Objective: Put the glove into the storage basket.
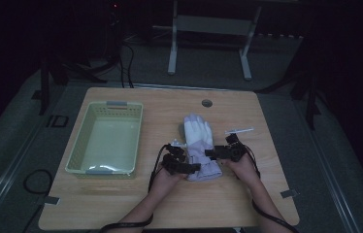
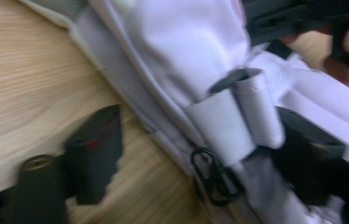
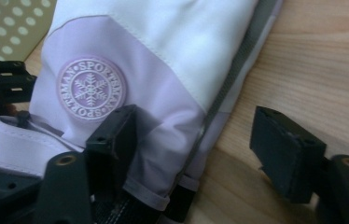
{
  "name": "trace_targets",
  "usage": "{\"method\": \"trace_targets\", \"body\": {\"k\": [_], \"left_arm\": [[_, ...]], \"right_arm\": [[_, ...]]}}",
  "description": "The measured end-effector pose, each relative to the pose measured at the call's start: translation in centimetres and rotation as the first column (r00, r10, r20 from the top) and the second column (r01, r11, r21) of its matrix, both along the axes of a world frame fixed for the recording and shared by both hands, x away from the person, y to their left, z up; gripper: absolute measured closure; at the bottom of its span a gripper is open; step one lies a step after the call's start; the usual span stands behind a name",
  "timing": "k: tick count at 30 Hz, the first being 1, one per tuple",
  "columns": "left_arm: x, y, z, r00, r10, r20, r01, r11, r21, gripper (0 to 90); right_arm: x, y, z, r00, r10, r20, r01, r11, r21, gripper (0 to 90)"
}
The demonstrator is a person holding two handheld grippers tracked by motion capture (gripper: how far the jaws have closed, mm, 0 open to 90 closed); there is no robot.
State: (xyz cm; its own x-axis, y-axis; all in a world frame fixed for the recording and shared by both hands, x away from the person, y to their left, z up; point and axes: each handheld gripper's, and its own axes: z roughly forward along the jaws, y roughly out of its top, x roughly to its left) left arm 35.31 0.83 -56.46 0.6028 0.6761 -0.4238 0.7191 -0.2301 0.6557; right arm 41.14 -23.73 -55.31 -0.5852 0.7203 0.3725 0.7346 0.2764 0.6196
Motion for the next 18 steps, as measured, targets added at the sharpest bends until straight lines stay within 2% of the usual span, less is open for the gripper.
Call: {"method": "trace_targets", "body": {"k": [2,4,6,10,14,18], "left_arm": [[0.0,0.0,0.0,1.0,-0.008,-0.006,0.008,0.9999,-0.006,34.0],[0.0,0.0,0.0,0.9999,-0.01,-0.013,0.01,0.9999,-0.003,37.0],[0.0,0.0,0.2,0.9998,-0.014,-0.017,0.014,0.9999,0.005,42.1],[-0.3,-0.3,0.8,0.9997,-0.022,0.012,0.021,0.999,0.039,52.1],[-0.7,-0.4,1.3,0.9992,-0.026,0.031,0.024,0.9979,0.061,59.3],[-1.0,-0.4,1.7,0.9988,-0.03,0.04,0.028,0.9978,0.061,63.3]], "right_arm": [[-0.1,0.1,0.0,0.9999,0.012,-0.012,-0.012,1.0,0.019,47.4],[-0.4,0.3,0.1,0.9996,0.027,-0.002,-0.027,0.999,0.027,56.7],[-0.7,0.7,0.4,0.9998,0.019,0.007,-0.02,1.0,0.007,62.2],[-1.3,1.6,1.0,0.9988,-0.003,0.049,0.006,0.999,-0.051,75.1],[-1.9,2.4,1.7,0.9945,-0.005,0.105,0.017,0.993,-0.114,78.6],[-2.4,2.6,2.2,0.9922,-0.011,0.124,0.026,0.992,-0.122,80.3]]}}
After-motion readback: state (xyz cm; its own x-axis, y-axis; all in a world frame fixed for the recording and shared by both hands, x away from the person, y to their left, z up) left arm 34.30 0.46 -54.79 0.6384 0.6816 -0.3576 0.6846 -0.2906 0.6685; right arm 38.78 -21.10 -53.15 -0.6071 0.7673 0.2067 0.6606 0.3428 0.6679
